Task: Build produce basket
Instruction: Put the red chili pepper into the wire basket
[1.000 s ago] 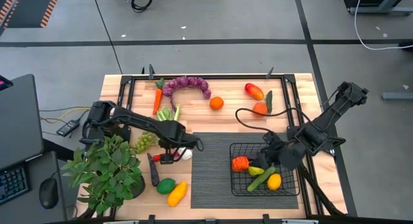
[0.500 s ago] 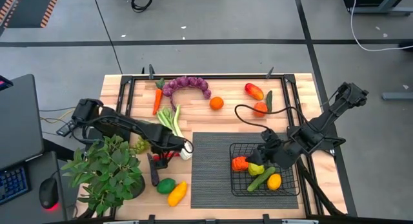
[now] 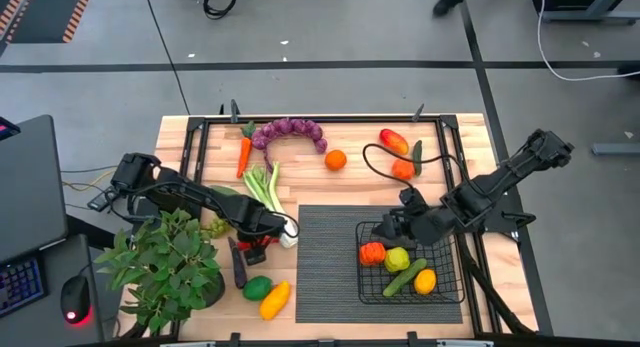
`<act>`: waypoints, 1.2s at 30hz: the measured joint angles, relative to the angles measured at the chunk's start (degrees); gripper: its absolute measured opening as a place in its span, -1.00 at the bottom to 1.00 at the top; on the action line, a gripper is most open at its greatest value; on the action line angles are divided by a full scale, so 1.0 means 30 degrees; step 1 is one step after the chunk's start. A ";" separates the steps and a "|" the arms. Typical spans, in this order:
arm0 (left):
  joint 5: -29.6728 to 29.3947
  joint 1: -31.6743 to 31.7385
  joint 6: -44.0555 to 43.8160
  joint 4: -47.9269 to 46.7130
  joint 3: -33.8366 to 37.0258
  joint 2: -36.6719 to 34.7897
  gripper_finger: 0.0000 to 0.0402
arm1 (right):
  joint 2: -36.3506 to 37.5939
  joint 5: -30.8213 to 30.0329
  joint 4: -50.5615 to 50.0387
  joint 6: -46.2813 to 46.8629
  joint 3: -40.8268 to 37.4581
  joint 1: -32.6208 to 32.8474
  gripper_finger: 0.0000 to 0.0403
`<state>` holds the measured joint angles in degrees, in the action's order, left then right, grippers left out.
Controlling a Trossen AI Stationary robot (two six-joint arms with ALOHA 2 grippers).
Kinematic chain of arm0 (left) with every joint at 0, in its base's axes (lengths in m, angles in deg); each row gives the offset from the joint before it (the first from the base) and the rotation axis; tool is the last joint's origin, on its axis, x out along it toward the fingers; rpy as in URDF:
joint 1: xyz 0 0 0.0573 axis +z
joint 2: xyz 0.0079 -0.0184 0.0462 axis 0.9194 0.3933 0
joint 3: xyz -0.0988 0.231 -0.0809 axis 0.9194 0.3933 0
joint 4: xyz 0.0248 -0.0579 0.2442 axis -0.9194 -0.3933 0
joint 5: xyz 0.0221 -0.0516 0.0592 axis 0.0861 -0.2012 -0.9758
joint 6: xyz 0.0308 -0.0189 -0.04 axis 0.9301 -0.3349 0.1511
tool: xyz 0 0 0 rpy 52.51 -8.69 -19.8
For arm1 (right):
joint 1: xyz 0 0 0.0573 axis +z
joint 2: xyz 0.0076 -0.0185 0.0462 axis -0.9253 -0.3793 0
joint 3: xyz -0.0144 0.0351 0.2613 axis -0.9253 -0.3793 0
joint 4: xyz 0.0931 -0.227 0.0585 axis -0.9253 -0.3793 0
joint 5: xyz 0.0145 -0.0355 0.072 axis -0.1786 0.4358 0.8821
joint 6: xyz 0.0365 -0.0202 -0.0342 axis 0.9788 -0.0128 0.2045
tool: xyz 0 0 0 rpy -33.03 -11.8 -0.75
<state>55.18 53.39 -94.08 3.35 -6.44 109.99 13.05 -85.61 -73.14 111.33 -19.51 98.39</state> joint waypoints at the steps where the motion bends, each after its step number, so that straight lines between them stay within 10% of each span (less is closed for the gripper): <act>1: 0.0000 0.0000 -0.0020 0.0077 -0.0001 0.0000 0.51 | 0.0000 0.0101 0.0029 0.0000 0.0000 -0.0116 0.83; 13: 0.0245 0.0000 -0.0028 0.0692 -0.0001 -0.0148 -0.71 | 0.0007 0.0669 0.0036 0.1326 0.0000 -0.0379 0.83; 27: 0.1098 0.0387 -0.3277 0.1207 -0.1338 -0.4739 -0.55 | 0.0022 -0.1230 0.3665 -0.1447 -0.0007 -0.0230 0.83; 36: -0.2049 0.0947 -0.5731 0.8417 -0.3490 -0.5359 -0.58 | 0.0022 -0.4431 0.7558 -0.6839 -0.0007 -0.0290 0.83</act>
<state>49.03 56.23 -111.27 28.60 -16.91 93.91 13.11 -98.90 -50.47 90.81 -19.53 97.52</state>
